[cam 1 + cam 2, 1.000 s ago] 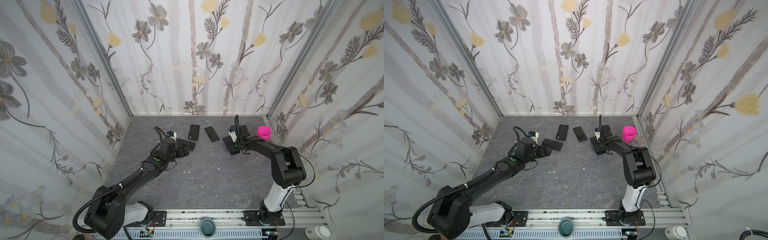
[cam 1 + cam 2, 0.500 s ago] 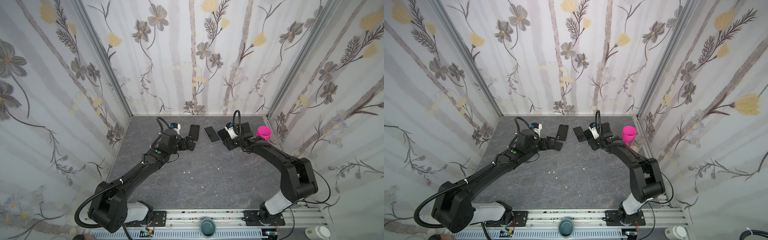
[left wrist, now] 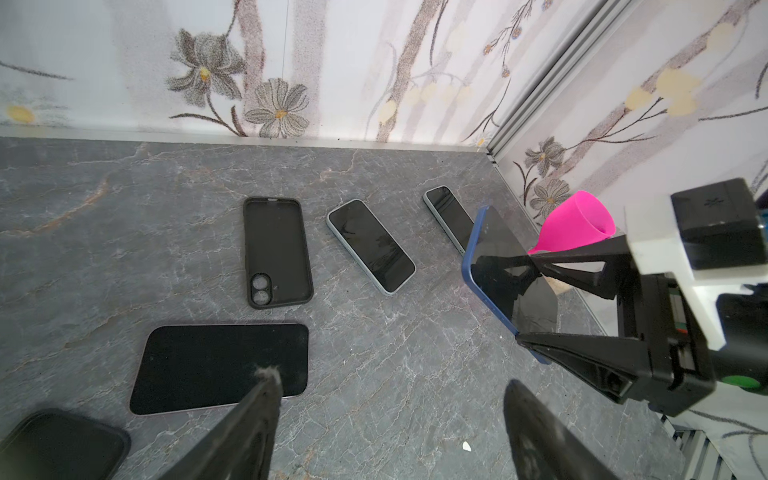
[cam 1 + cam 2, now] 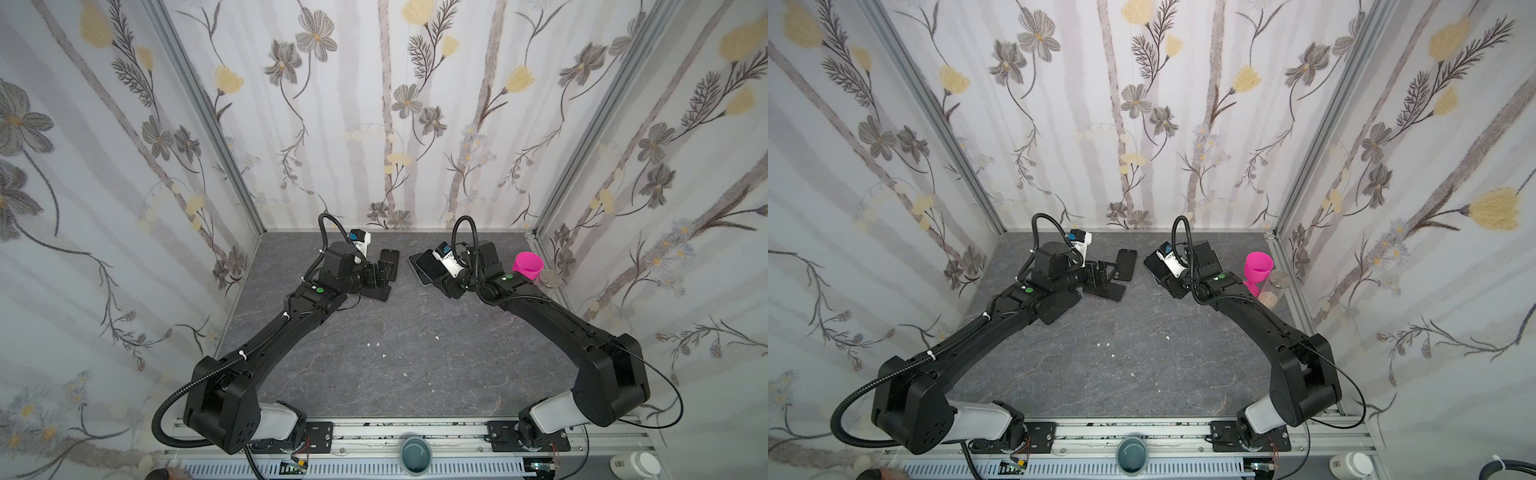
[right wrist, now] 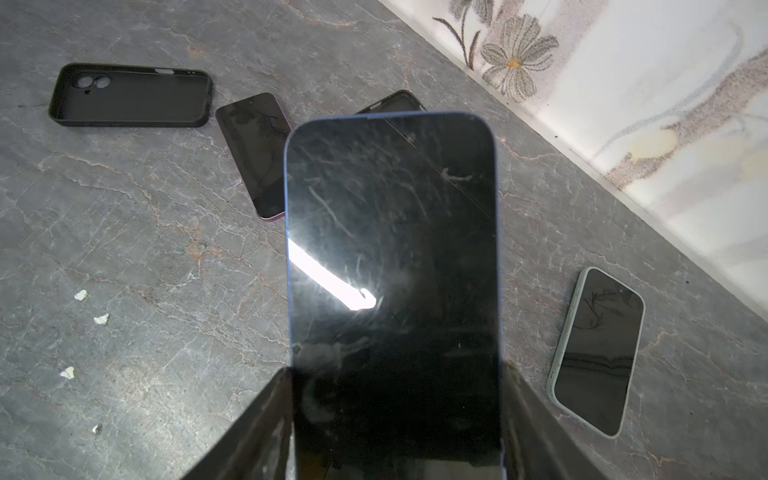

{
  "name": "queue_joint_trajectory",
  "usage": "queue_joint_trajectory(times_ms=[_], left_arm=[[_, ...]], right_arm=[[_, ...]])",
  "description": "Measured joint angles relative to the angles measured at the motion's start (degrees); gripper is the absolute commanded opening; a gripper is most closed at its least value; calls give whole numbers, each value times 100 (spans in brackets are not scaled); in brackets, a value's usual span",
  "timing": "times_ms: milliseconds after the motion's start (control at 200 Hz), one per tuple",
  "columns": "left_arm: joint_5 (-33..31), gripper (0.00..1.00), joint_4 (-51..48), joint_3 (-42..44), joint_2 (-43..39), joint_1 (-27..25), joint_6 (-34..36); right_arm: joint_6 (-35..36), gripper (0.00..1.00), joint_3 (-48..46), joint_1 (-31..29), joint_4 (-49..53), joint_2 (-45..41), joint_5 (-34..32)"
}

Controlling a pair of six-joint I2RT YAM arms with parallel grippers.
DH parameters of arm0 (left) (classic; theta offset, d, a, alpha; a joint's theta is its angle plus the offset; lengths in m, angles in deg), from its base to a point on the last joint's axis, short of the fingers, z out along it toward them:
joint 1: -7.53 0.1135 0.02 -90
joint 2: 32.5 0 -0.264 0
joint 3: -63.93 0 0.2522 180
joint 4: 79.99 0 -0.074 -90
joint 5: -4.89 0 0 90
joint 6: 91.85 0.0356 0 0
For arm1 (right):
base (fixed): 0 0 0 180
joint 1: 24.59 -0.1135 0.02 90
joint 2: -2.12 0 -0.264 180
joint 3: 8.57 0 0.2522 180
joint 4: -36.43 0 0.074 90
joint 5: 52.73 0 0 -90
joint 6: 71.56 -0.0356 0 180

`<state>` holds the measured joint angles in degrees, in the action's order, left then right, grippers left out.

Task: Put the phone into the phone case

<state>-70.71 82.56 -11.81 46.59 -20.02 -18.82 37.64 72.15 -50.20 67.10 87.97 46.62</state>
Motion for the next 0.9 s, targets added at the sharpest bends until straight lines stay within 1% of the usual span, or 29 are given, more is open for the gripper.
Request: queue_joint_trajectory(times_ms=[380,515,644,749,899], left_arm=[[538,82,-37,50,39,55,197],[839,80,17,94,96,136,197],[1156,75,39,92,238,229,164],[1445,73,44,81,323,299,61],[1919,60,188,90,398,402,-144]], right_arm=[[420,43,42,-149,389,-2,153],[557,43,42,-214,501,-2,247],[693,44,9,-280,555,-83,365],[802,44,-24,-343,538,-164,531],[885,44,-35,-411,422,-188,737]])
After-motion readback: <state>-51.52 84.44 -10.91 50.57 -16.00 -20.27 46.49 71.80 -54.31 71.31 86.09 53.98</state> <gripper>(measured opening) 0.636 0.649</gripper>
